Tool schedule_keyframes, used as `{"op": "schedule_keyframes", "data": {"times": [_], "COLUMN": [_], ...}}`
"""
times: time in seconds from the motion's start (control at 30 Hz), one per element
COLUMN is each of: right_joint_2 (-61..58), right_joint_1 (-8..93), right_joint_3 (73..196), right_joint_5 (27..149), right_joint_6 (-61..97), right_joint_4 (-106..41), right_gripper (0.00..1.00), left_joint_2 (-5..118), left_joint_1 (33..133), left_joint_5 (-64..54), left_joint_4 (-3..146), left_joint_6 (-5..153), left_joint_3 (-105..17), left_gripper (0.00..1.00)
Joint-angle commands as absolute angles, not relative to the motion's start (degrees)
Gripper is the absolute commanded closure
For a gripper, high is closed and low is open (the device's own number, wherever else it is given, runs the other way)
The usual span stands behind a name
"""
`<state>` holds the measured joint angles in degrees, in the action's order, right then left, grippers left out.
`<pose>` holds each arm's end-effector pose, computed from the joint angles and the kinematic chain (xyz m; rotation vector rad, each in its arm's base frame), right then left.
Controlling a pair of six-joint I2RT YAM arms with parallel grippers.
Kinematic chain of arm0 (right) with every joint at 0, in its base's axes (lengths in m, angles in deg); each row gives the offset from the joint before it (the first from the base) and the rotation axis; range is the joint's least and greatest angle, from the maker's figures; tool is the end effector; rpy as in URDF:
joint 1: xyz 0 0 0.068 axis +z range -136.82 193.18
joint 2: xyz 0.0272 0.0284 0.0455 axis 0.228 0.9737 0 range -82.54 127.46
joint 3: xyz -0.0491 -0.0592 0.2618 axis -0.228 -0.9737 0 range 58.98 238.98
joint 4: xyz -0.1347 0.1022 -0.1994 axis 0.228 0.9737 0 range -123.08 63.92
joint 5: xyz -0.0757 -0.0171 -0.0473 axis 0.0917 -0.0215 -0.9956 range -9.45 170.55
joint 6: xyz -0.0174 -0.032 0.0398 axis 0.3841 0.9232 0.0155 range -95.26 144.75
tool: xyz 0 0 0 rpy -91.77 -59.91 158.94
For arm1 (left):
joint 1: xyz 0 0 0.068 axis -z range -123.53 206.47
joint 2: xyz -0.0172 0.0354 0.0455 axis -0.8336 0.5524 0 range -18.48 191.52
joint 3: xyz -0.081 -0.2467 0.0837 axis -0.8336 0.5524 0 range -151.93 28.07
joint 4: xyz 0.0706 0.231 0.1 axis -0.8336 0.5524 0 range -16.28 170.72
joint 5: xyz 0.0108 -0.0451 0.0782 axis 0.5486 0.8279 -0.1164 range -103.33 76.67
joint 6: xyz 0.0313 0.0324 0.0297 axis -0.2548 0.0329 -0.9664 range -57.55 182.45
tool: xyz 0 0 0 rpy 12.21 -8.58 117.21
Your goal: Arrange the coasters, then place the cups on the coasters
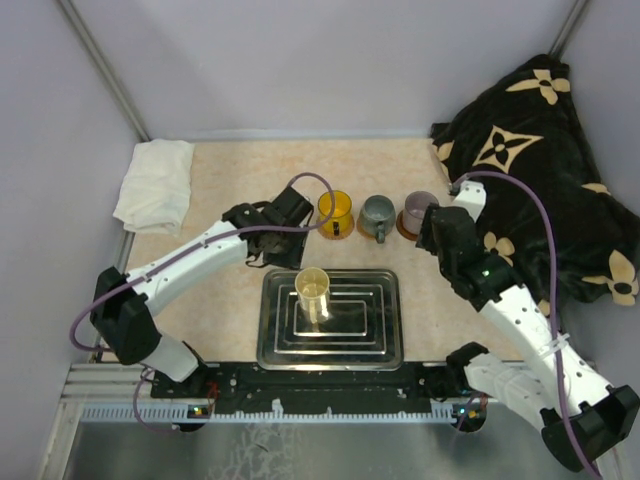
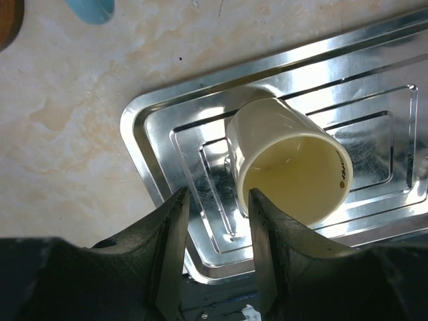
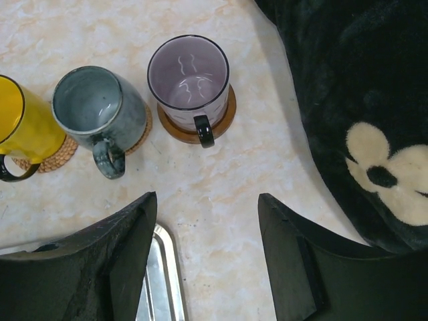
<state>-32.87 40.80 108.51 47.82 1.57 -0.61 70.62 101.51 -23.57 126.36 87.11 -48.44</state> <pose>0.1700 0.0671 0.3181 0.2456 2.0270 -0.0613 0.2261 -0.2175 0.2837 0.4226 2.6503 -0.1394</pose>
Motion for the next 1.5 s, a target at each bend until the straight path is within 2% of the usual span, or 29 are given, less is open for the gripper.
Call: {"op": "schedule_keyframes", "data": {"times": [0.0,0.23,0.63,0.77,0.97,1.17,1.33,1.47], "right_joint_2": [-34.6,-35.0,-35.5,-35.6,-35.6,-35.3,-34.6,-34.4], "right_joint_1": [40.6,40.6,40.6,40.6,40.6,40.6,40.6,40.6], "right_joint_3": [109.8,109.2,108.0,107.8,107.2,106.8,106.9,106.6], "right_joint_5": [47.3,48.7,50.4,50.5,51.1,51.6,51.8,52.2], "right_joint_6": [1.3,0.9,-0.1,-0.2,-0.3,-0.4,-0.4,-0.5], "right_joint_4": [-1.1,-1.4,-1.5,-1.2,-1.2,-1.5,-1.6,-1.8], "right_gripper": [0.37,0.37,0.37,0.37,0.37,0.36,0.36,0.36], "left_joint_2": [67.3,67.8,71.3,72.4,73.9,74.4,74.9,74.3], "left_joint_1": [103.9,106.0,106.3,106.3,106.2,106.3,106.3,106.3], "left_joint_5": [-22.9,-23.1,-25.3,-25.5,-25.8,-26.7,-26.5,-27.1], "left_joint_4": [124.4,121.9,119.8,119.3,119.3,119.1,119.2,120.4], "left_joint_6": [92.9,96.2,98.7,99.0,99.3,99.9,100.2,100.3], "left_joint_3": [-45.5,-42.6,-41.1,-40.7,-39.8,-38.7,-38.4,-38.7], "left_gripper": [0.52,0.44,0.49,0.56,0.59,0.68,0.85,0.94]}}
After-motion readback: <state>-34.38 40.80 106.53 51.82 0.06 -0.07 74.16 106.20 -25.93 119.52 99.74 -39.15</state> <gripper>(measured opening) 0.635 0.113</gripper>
